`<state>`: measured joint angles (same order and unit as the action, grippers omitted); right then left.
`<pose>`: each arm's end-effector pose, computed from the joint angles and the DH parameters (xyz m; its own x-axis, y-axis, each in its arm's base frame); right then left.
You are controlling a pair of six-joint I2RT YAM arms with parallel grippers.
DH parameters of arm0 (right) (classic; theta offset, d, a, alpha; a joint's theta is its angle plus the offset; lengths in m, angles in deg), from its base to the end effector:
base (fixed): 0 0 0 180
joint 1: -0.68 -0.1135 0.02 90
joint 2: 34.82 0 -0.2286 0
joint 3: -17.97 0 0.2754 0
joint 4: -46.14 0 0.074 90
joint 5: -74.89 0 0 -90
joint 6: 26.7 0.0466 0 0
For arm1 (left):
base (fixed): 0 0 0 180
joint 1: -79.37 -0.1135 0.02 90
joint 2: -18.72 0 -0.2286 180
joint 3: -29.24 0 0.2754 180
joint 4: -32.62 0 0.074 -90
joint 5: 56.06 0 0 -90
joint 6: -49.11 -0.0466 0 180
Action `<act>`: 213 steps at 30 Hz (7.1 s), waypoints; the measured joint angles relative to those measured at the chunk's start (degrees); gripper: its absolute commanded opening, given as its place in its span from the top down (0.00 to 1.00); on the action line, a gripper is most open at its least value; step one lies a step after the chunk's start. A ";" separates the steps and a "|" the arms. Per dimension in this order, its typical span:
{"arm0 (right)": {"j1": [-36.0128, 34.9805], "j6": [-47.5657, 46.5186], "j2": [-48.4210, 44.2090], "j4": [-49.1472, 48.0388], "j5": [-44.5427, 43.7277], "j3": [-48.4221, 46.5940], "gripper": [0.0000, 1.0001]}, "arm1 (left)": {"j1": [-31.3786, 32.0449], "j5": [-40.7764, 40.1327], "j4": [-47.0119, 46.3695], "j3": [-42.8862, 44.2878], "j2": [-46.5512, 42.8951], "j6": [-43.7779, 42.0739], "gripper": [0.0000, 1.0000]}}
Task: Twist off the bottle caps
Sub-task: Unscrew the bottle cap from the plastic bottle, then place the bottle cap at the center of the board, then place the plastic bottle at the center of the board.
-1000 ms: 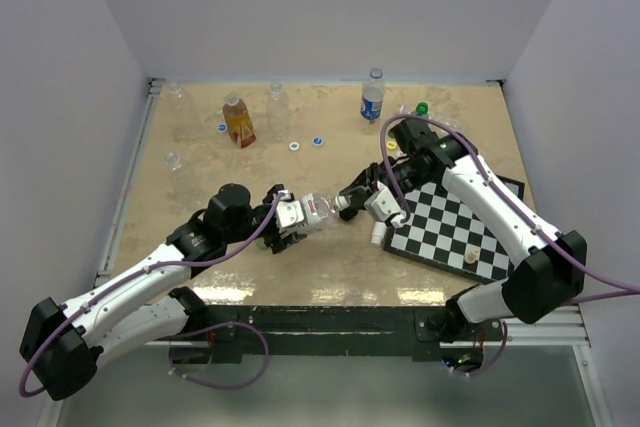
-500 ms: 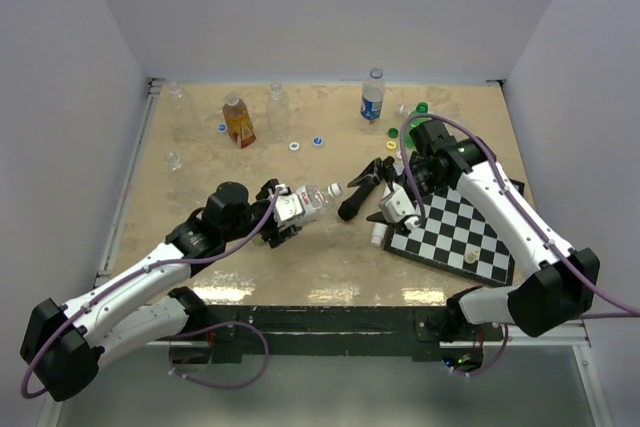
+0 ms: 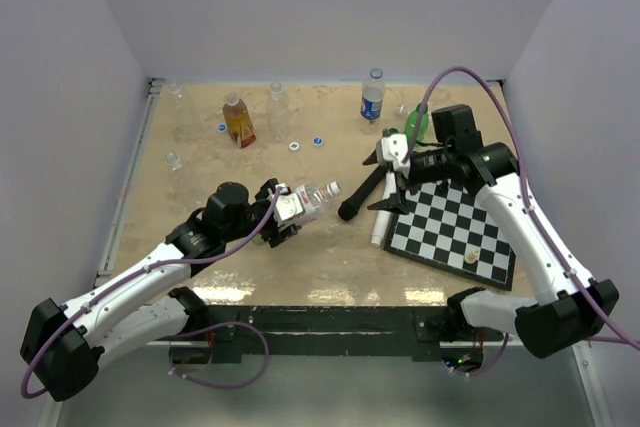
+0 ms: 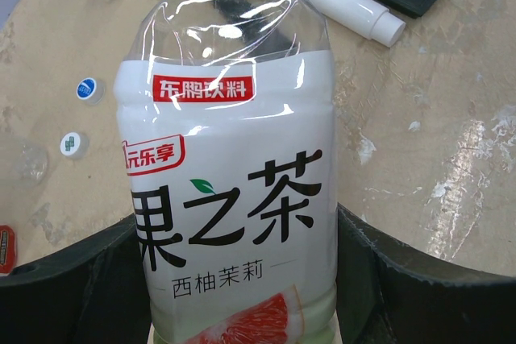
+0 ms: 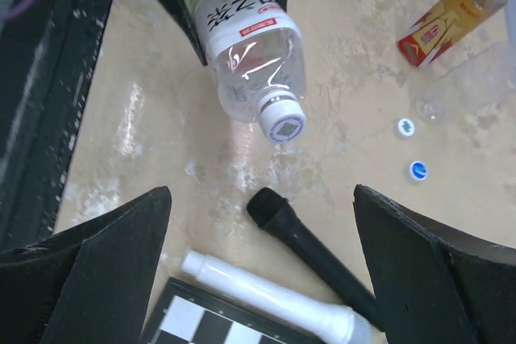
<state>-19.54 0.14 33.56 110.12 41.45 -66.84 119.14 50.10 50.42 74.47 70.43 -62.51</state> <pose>0.2373 0.1288 0.3304 0.3289 -0.4028 -0.8541 -0.9424 -0.0820 -0.3242 0.1917 -0.1764 0.2130 0.0044 0.4567 -0.8896 0.8689 0.4385 0.2295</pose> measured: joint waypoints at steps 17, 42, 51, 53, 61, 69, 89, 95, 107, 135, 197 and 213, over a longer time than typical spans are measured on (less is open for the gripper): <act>0.04 40.96 8.28 -9.51 2.29 -0.55 0.02 | 0.00 -0.15 0.00 0.00 0.00 0.02 1.00; -4.50 56.13 20.09 -15.26 3.61 -2.99 0.44 | 0.00 -0.20 0.00 0.00 0.00 0.02 1.00; -4.90 55.69 20.65 -15.87 3.72 -3.08 0.88 | 0.00 -0.22 -0.04 0.00 -0.02 0.02 1.00; -4.90 54.45 20.65 -15.85 3.91 -3.08 0.94 | 0.00 -0.33 -0.07 0.00 -0.02 0.00 1.00; -5.27 27.15 20.65 -5.29 5.73 -7.23 0.97 | 0.04 0.44 -0.85 0.00 -0.11 0.00 1.00; -5.77 -21.88 20.44 11.58 5.53 -10.36 0.80 | 0.57 2.60 -0.66 0.00 -0.31 -0.24 1.00; -6.08 -49.94 13.16 13.77 -3.28 -5.95 0.89 | 0.00 -0.02 -0.02 -0.04 -0.61 0.00 1.00; -6.08 -50.29 13.16 13.29 -3.48 -5.20 0.89 | 0.00 -0.11 -0.02 -0.04 -0.61 0.00 1.00; -6.05 -50.47 12.52 13.20 -3.28 -4.00 0.85 | 0.00 -0.11 -0.02 -0.04 -0.61 0.00 1.00; -5.57 -40.94 7.98 8.41 0.07 1.38 0.02 | 0.00 -0.11 -0.02 -0.04 -0.61 0.00 1.00; -8.44 11.69 17.70 -6.29 4.70 -8.09 1.00 | 0.00 2.38 -3.78 -0.20 -1.70 3.63 0.08; -8.48 15.65 26.21 5.16 -20.59 -32.15 1.00 | -0.76 -17.84 -4.83 -0.20 -13.27 6.03 0.00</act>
<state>-28.02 15.79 59.76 115.28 20.86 -98.99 118.37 32.27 45.59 74.27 57.16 -56.48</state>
